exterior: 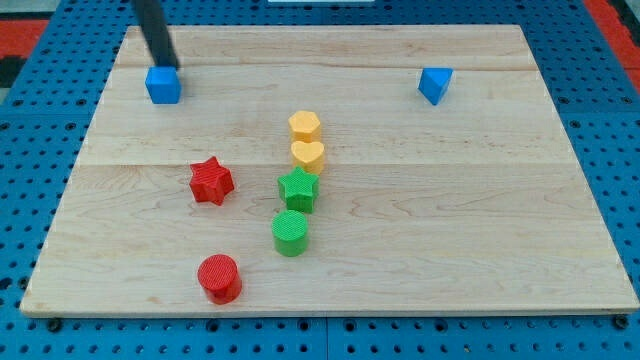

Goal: Slide the blue cube closer to the yellow hexagon

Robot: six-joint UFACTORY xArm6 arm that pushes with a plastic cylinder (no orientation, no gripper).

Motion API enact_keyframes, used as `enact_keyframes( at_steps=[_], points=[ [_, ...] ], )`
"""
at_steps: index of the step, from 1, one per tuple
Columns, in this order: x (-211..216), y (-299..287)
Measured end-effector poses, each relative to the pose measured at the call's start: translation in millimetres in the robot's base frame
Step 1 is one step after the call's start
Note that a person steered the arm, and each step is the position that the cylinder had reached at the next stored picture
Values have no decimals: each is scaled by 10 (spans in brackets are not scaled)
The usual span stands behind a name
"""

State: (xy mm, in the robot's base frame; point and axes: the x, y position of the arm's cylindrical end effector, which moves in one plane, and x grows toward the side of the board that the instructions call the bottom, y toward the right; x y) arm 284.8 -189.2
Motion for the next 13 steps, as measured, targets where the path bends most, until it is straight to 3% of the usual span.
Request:
enact_keyframes(
  at_steps=[1, 2, 3, 5, 6, 7, 9, 10, 11, 12, 13],
  points=[
    [-221, -707],
    [-50, -981],
    [212, -609],
    [280, 110],
    [480, -162],
    [524, -76],
    [405, 898],
    [237, 1032],
    [-95, 695],
    [-233, 1195],
    [-110, 1539]
  ],
)
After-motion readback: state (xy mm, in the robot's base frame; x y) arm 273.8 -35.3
